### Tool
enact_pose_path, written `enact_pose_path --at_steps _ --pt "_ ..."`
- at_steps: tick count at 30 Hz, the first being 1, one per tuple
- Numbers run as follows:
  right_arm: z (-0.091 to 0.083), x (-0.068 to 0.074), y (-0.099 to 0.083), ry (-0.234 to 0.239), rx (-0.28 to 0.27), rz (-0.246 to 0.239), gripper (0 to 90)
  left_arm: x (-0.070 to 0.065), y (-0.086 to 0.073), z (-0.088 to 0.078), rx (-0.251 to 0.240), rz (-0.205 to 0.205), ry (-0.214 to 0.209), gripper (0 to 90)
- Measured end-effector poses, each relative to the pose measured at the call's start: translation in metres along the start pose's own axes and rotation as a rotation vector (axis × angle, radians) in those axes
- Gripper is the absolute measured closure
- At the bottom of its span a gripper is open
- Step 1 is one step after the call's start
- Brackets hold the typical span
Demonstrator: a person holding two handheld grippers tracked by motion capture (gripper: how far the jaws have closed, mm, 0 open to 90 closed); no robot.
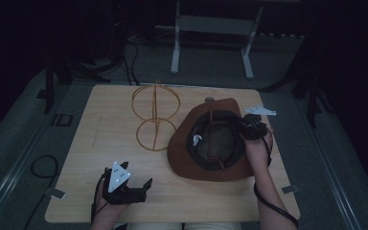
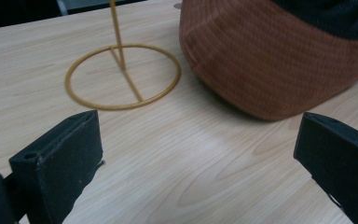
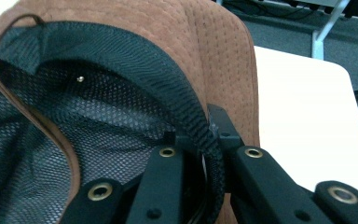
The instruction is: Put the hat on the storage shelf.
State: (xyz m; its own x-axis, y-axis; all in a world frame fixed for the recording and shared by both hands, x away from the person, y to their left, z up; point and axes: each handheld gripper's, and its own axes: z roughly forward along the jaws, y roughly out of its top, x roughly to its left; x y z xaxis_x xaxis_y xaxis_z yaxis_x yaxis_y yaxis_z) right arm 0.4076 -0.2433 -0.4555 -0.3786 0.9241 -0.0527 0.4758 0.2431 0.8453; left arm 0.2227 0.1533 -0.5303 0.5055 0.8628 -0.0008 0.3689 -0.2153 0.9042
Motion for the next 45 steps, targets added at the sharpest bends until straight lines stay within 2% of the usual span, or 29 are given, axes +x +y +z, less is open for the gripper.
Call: enact_pose_path --at_steps 2,3,6,8,9,12,23,25,28,30,33,35,36,37,38,41,43,44,45 --pt "-0.005 0.001 0.0 -0.002 -0.009 0.003 85.1 -0.001 0.006 0.004 0.013 0.001 -0.017 1.8" --pt "-0.007 0.001 0.0 0.002 -0.011 0.004 85.1 -0.003 0.011 0.006 0.021 0.004 -0.012 1.8" --pt "-0.012 0.003 -0.002 0.009 -0.02 0.003 85.1 -0.007 0.023 0.012 0.025 0.027 -0.025 1.8" --pt "-0.015 0.004 -0.003 0.014 -0.027 0.003 85.1 -0.01 0.036 0.017 0.015 0.035 -0.038 1.8" --pt "-0.015 0.004 -0.003 0.014 -0.027 0.003 85.1 -0.01 0.036 0.017 0.015 0.035 -0.038 1.8" --pt "-0.021 0.007 -0.006 0.024 -0.032 0.007 85.1 -0.017 0.055 0.027 0.015 0.058 -0.051 1.8" --pt "-0.031 0.015 -0.012 0.033 -0.036 -0.012 85.1 -0.031 0.085 0.058 0.031 0.095 -0.088 1.8" --pt "-0.032 0.016 -0.012 0.036 -0.036 -0.016 85.1 -0.034 0.093 0.064 0.041 0.098 -0.102 1.8" --pt "-0.034 0.017 -0.013 0.039 -0.036 -0.013 85.1 -0.04 0.107 0.074 0.037 0.115 -0.111 1.8" --pt "-0.035 0.018 -0.013 0.041 -0.038 -0.013 85.1 -0.043 0.116 0.082 0.033 0.112 -0.127 1.8" --pt "-0.037 0.019 -0.013 0.043 -0.041 -0.018 85.0 -0.052 0.129 0.099 0.038 0.123 -0.122 2.0" --pt "-0.038 0.019 -0.013 0.041 -0.042 -0.02 85.0 -0.053 0.132 0.103 0.037 0.127 -0.123 4.7" --pt "-0.039 0.019 -0.014 0.037 -0.045 -0.021 85.0 -0.057 0.137 0.113 0.052 0.131 -0.102 5.2" --pt "-0.039 0.019 -0.014 0.037 -0.045 -0.021 85.0 -0.057 0.137 0.113 0.052 0.131 -0.102 5.8" --pt "-0.039 0.019 -0.014 0.039 -0.045 -0.017 85.0 -0.061 0.14 0.123 0.082 0.144 -0.071 7.5" --pt "-0.04 0.019 -0.015 0.038 -0.049 -0.017 85.0 -0.066 0.142 0.132 0.106 0.152 -0.067 9.7" --pt "-0.042 0.019 -0.015 0.043 -0.052 -0.016 85.0 -0.069 0.144 0.139 0.13 0.168 -0.052 14.9" --pt "-0.043 0.019 -0.015 0.045 -0.053 -0.018 85.0 -0.07 0.145 0.143 0.147 0.162 -0.044 15.5" --pt "-0.045 0.02 -0.015 0.046 -0.058 -0.022 85.0 -0.071 0.146 0.149 0.17 0.158 -0.04 21.4"
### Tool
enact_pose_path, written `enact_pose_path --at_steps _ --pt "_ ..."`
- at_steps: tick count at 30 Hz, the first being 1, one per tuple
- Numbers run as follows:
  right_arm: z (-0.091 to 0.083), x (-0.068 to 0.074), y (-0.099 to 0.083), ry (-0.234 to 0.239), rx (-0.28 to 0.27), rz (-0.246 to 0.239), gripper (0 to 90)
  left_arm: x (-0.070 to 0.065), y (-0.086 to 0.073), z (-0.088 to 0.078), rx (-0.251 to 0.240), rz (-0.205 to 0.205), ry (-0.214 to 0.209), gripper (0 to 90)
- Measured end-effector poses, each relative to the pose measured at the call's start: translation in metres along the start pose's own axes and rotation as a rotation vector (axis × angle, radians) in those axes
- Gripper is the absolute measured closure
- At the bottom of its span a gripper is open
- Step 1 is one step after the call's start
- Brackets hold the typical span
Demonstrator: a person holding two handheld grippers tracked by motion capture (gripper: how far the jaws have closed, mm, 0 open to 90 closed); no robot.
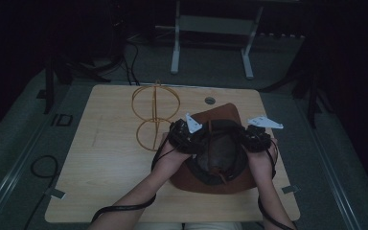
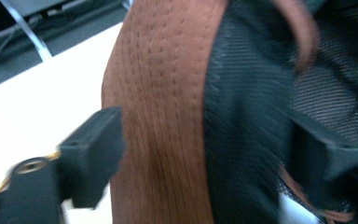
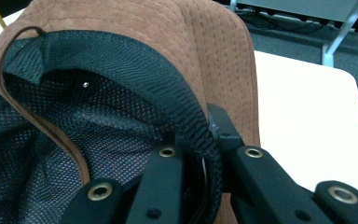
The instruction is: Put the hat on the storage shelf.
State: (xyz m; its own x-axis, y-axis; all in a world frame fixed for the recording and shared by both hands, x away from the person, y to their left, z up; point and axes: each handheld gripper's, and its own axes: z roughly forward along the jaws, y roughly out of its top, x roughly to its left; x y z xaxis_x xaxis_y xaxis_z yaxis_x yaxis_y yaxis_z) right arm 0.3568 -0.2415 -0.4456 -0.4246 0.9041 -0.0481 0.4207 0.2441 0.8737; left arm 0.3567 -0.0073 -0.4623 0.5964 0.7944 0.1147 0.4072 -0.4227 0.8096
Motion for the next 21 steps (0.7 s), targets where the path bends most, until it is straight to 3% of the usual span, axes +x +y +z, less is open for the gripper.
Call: enact_pose_path --at_steps 2,3,4,8,9,10,11,12,14,18,21 --pt "-0.002 0.001 0.0 0.002 -0.001 -0.003 85.0 0.0 0.0 0.001 -0.004 -0.005 0.002 22.1" --pt "-0.005 0.002 0.0 0.006 -0.008 -0.005 85.0 0.0 0.001 0.002 -0.005 -0.012 -0.008 31.4" --pt "-0.005 0.002 0.0 0.006 -0.008 -0.005 85.0 0.0 0.001 0.004 0.004 -0.016 -0.013 31.4" --pt "-0.013 0.003 -0.003 0.022 -0.014 -0.003 85.0 0.001 0.001 0.007 0.04 -0.015 -0.018 50.1" --pt "-0.013 0.003 -0.003 0.022 -0.014 -0.003 85.0 0.002 0.001 0.008 0.049 -0.008 -0.022 50.1" --pt "-0.016 0.002 -0.006 0.025 -0.012 0.001 84.9 0.002 0.001 0.009 0.07 0.012 -0.017 64.9" --pt "-0.016 0.002 -0.006 0.025 -0.012 0.001 84.9 0.002 0.001 0.009 0.07 0.012 -0.017 70.7" --pt "-0.016 0.002 -0.006 0.029 -0.011 0.002 84.9 0.002 0.001 0.011 0.078 0.013 -0.023 70.7" --pt "-0.018 0.005 -0.009 0.036 -0.003 -0.002 84.9 0.0 0.004 0.014 0.104 0.04 -0.02 85.2" --pt "-0.022 0.006 -0.012 0.043 -0.005 0.003 84.7 0.0 0.006 0.013 0.094 0.053 0.004 87.0" --pt "-0.026 0.006 -0.014 0.053 -0.01 -0.001 84.4 -0.001 0.01 0.007 0.057 0.07 0.047 87.1"
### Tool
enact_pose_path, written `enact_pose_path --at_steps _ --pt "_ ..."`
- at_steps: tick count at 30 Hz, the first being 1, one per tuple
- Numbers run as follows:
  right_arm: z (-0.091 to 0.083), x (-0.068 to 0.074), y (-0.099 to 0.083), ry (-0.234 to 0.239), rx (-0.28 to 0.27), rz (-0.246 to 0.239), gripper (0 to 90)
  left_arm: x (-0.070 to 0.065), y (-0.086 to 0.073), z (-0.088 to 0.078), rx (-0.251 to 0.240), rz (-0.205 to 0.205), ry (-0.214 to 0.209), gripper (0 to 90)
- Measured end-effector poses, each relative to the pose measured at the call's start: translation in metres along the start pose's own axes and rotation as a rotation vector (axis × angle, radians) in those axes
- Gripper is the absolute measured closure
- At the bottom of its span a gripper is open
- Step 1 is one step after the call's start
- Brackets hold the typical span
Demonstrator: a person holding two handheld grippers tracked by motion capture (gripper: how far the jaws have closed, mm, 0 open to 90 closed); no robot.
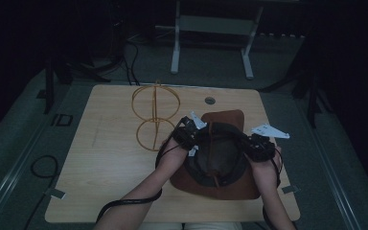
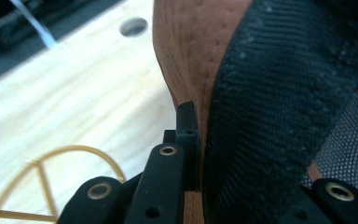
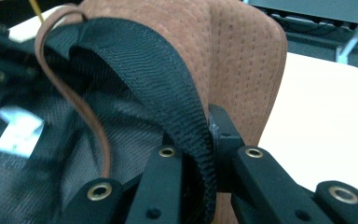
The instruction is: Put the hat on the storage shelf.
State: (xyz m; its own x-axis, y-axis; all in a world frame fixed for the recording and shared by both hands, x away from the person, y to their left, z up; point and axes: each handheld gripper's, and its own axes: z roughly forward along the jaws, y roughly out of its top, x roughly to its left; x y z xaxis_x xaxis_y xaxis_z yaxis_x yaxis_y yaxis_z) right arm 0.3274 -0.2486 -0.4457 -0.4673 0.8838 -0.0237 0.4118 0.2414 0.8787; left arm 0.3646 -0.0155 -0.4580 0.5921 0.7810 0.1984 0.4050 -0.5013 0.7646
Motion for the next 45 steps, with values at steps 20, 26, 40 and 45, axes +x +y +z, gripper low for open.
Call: enact_pose_path --at_steps 20,26,40,45 --pt "-0.089 -0.024 -0.009 0.109 -0.18 -0.08 46.6 0.003 -0.007 -0.047 -0.215 0.069 -0.013 87.3" --pt "-0.083 -0.054 -0.016 0.094 -0.128 -0.049 48.1 0.003 -0.02 -0.077 -0.35 0.17 -0.116 87.2" --pt "-0.058 -0.034 -0.024 0.341 -0.103 -0.037 47.6 0.014 -0.025 -0.104 -0.598 0.171 -0.33 87.1" --pt "-0.05 -0.009 -0.017 0.5 -0.125 -0.068 45.1 0.012 -0.02 -0.107 -0.645 0.154 -0.337 87.1"
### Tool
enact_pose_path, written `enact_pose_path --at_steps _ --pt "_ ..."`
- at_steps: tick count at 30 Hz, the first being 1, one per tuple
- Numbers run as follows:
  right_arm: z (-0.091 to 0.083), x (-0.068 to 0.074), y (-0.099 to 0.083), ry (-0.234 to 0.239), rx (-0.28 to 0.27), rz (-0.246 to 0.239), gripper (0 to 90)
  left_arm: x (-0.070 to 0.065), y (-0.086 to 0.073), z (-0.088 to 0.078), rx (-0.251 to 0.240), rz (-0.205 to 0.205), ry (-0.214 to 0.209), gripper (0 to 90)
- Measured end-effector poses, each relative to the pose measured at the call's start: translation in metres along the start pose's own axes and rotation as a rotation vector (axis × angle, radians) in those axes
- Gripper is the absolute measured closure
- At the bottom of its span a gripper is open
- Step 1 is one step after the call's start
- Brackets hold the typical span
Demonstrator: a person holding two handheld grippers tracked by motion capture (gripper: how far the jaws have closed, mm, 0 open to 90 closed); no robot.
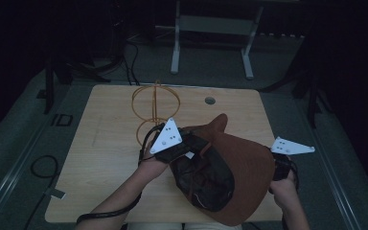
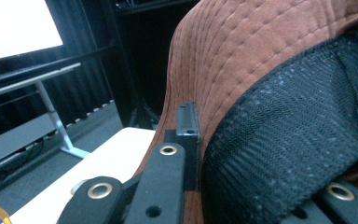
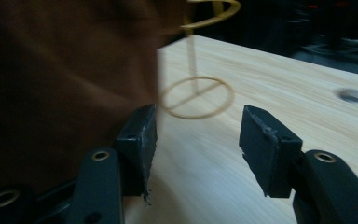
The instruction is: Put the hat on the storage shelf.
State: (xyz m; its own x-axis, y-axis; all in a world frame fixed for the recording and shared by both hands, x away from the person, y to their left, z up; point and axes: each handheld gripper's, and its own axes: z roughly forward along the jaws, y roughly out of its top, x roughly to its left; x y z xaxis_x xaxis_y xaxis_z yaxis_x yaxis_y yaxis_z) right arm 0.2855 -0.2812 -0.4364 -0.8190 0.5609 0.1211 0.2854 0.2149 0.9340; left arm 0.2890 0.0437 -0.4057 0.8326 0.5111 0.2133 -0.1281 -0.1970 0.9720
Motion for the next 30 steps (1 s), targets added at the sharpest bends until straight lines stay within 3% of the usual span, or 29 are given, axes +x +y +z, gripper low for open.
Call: enact_pose_path --at_steps 2,3,4,6,7,15,17,18,19,20,21,23,28,29,30 --pt "0.012 0.012 0.005 0.066 0.007 -0.031 42.8 -0.005 0.002 0.003 -0.003 0.004 0.006 87.1" --pt "0.012 0.012 0.005 0.066 0.007 -0.031 42.8 -0.005 0.002 0.003 -0.003 0.004 0.006 87.2" --pt "0.019 0.017 0.008 0.113 0.006 -0.036 41.8 -0.008 0.003 0.005 -0.005 0.008 0.002 87.1" --pt "0.022 0.019 0.009 0.129 0.008 -0.038 41.1 -0.011 0.003 0.006 -0.001 0.013 0.001 87.1" --pt "0.028 0.022 0.01 0.17 0.002 -0.047 39.8 -0.016 0.003 0.009 -0.001 0.02 -0.009 87.1" --pt "0.04 0.026 0.015 0.205 -0.045 -0.021 38.6 -0.023 0.004 0.011 -0.035 -0.017 -0.018 87.1" --pt "0.041 0.027 0.016 0.208 -0.052 -0.023 37.7 -0.026 0.004 0.012 -0.042 -0.02 -0.042 87.0" --pt "0.041 0.025 0.019 0.221 -0.078 -0.059 38.1 -0.029 0.005 0.014 -0.044 -0.021 -0.065 87.0" --pt "0.041 0.027 0.021 0.224 -0.094 -0.021 38.3 -0.031 0.005 0.014 -0.049 -0.021 -0.072 86.9" --pt "0.041 0.028 0.023 0.221 -0.102 -0.025 39.5 -0.031 0.005 0.014 -0.049 -0.021 -0.072 86.9" --pt "0.041 0.028 0.024 0.223 -0.105 -0.028 42.1 -0.031 0.006 0.015 -0.053 -0.013 -0.077 86.8" --pt "0.042 0.028 0.026 0.227 -0.107 -0.026 48.5 -0.028 0.006 0.015 -0.052 -0.033 -0.108 86.6" --pt "0.043 0.029 0.025 0.215 -0.08 -0.041 78.0 -0.026 0.002 0.015 -0.029 -0.028 -0.107 85.9" --pt "0.043 0.029 0.025 0.215 -0.08 -0.041 78.0 -0.026 0.002 0.015 -0.029 -0.028 -0.107 85.5" --pt "0.044 0.031 0.024 0.221 -0.076 -0.053 84.8 -0.026 0.001 0.015 -0.022 -0.02 -0.11 84.9"
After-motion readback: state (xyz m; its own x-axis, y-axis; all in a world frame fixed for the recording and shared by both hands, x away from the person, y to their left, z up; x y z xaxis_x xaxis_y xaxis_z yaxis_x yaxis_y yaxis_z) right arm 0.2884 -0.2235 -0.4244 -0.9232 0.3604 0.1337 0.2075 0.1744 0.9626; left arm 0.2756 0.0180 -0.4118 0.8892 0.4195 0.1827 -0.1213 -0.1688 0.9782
